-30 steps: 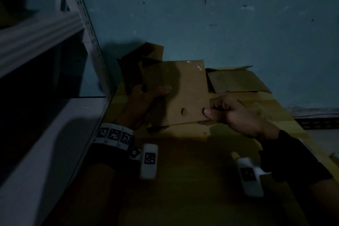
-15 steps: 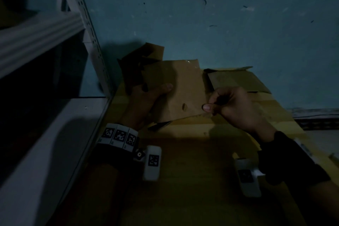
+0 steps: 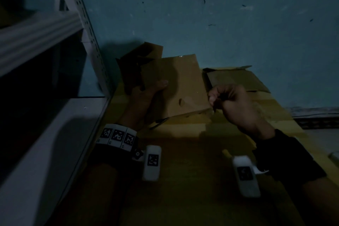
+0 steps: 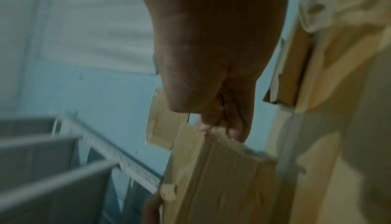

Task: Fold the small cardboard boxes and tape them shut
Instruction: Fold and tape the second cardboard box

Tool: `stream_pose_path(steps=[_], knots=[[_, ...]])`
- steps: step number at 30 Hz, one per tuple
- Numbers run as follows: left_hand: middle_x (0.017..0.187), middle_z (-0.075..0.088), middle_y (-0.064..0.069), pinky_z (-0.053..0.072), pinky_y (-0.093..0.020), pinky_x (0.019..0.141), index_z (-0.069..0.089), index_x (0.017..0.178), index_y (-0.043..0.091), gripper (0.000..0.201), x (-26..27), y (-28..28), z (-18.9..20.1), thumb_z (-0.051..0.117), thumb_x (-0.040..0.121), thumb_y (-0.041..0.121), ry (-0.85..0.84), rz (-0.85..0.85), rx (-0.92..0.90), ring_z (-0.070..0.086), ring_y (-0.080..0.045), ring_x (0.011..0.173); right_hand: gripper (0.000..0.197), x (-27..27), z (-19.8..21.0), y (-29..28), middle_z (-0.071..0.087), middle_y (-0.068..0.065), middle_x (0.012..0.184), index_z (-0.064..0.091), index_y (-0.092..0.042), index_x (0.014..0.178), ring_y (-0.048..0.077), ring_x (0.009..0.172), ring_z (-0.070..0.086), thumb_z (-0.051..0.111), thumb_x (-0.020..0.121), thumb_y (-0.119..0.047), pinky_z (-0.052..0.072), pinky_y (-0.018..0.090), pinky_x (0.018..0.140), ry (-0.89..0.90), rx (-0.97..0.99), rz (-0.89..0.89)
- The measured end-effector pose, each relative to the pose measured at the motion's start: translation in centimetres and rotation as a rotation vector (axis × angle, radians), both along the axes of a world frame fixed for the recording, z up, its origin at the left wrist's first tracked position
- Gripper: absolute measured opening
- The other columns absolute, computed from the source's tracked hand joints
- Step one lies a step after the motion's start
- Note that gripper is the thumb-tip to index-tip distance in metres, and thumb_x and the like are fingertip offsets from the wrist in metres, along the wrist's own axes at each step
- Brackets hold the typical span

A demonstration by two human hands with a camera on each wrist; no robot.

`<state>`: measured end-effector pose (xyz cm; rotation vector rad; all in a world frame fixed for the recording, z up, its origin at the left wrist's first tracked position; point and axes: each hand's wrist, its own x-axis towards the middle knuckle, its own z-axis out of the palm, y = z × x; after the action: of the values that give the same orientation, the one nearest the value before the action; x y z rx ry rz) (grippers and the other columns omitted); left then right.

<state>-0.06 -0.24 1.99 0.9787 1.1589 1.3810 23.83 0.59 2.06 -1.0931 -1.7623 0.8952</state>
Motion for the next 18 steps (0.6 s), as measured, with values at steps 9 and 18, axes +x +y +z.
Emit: stream_pose_path(steps=[9, 18], knots=[[0.125, 0.067, -0.010, 0.054, -0.041, 0.090, 0.058, 0.131, 0.015, 0.070, -0.31, -0.07, 0.10, 0.080, 0.066, 0.031, -0.198, -0.072, 0.067, 0.064, -0.028, 0.114, 0.029, 0.49, 0.06, 0.57, 0.054, 0.010, 0.070, 0.057, -0.009, 0.071, 0.025, 0.073, 0.048, 0.051, 0.098, 0.001, 0.039, 0.040, 0.080, 0.184, -0.063, 0.078], [0.133, 0.060, -0.018, 0.057, -0.042, 0.088, 0.051, 0.138, 0.008, 0.073, -0.79, -0.17, 0.16, 0.074, 0.071, 0.026, -0.246, -0.092, 0.070, 0.061, -0.034, 0.117, 0.026, 0.17, 0.71, -0.11, 0.059, 0.002, 0.079, 0.057, -0.012, 0.078, 0.015, 0.078, 0.057, 0.051, 0.100, -0.002, 0.049, 0.027, 0.074, 0.020, -0.121, 0.122]])
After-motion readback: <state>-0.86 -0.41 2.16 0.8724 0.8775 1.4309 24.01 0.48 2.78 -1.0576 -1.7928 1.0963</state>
